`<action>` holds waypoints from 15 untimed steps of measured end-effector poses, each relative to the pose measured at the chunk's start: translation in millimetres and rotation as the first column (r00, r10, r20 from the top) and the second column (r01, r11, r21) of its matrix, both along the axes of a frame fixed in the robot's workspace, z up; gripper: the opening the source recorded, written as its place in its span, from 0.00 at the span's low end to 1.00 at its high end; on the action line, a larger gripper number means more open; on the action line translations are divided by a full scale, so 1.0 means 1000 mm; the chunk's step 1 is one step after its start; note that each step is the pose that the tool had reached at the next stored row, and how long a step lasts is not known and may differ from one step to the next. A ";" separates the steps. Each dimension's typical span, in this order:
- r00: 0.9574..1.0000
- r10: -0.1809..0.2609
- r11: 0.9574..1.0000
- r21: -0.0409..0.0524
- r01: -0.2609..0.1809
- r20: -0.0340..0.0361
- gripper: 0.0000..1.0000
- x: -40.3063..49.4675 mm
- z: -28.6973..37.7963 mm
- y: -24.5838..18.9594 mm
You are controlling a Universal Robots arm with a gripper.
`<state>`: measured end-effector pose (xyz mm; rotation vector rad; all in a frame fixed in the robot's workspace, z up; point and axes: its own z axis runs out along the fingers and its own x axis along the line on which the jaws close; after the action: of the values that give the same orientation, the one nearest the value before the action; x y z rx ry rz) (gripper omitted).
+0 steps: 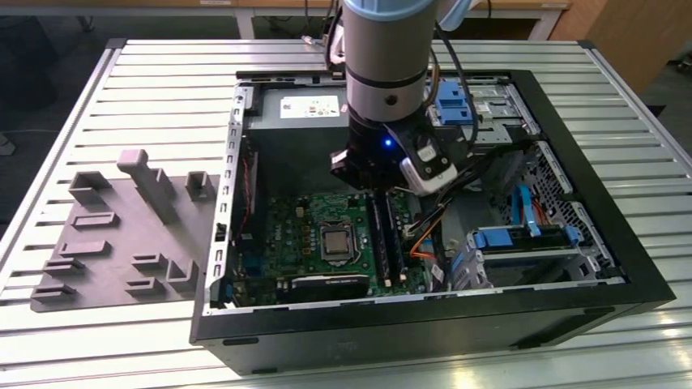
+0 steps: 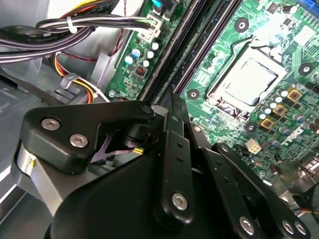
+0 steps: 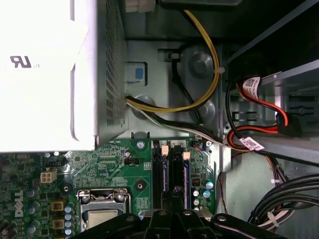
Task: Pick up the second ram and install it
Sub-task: 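Press down the second ram until it locks into place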
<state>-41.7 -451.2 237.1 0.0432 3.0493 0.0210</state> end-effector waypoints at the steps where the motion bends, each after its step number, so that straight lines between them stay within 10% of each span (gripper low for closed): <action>1: 1.000 0.000 1.000 0.000 0.000 0.000 0.11 0.0000 -0.0002 0.0007; 15: 1.000 0.000 1.000 0.000 0.000 0.000 0.11 0.0000 -0.0045 0.0028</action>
<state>-41.6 -448.4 232.7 0.0431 3.0494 0.0211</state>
